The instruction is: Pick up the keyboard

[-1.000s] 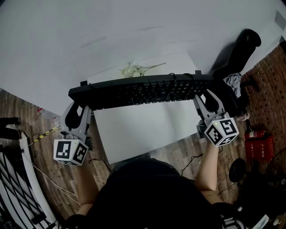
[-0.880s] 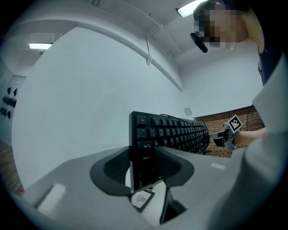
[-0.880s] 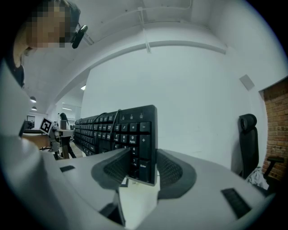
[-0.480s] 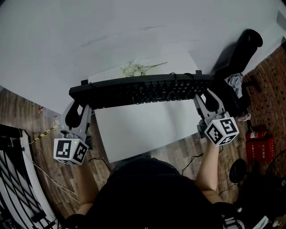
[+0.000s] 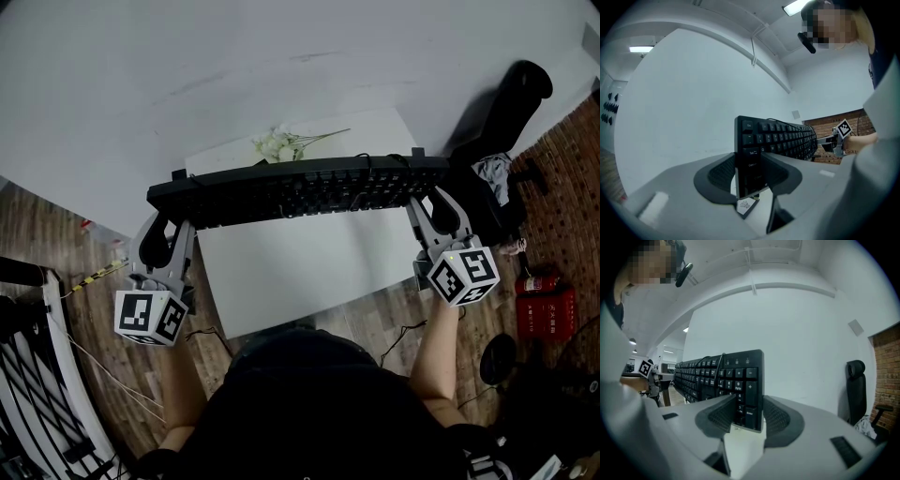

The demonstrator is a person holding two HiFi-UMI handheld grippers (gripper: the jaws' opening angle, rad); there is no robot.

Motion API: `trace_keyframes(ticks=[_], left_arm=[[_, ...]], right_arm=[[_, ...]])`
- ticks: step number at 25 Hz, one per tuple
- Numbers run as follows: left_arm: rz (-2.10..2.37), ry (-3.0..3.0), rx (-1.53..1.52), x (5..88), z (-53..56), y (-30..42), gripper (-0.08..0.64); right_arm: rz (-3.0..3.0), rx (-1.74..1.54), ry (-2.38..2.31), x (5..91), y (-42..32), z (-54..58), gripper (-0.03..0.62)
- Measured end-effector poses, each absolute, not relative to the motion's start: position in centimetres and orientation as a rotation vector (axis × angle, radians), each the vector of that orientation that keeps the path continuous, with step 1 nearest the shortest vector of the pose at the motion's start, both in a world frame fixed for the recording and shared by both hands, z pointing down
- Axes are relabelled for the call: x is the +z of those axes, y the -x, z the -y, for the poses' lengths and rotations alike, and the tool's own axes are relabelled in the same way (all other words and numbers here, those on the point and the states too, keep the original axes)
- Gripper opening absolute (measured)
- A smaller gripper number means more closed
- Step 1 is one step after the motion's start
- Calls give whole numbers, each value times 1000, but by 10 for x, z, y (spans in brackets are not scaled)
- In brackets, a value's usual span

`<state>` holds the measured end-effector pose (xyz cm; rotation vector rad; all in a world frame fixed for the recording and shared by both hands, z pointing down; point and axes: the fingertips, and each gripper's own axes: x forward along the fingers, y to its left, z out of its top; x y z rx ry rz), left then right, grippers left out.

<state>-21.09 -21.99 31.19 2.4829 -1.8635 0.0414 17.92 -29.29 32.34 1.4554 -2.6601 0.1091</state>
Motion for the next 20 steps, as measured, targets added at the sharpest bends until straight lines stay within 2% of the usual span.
trace_keyframes(ticks=[20], left_arm=[[1856, -2426, 59, 330, 213, 199, 173]], right_arm=[[2629, 159, -1410, 336, -188, 300, 184]])
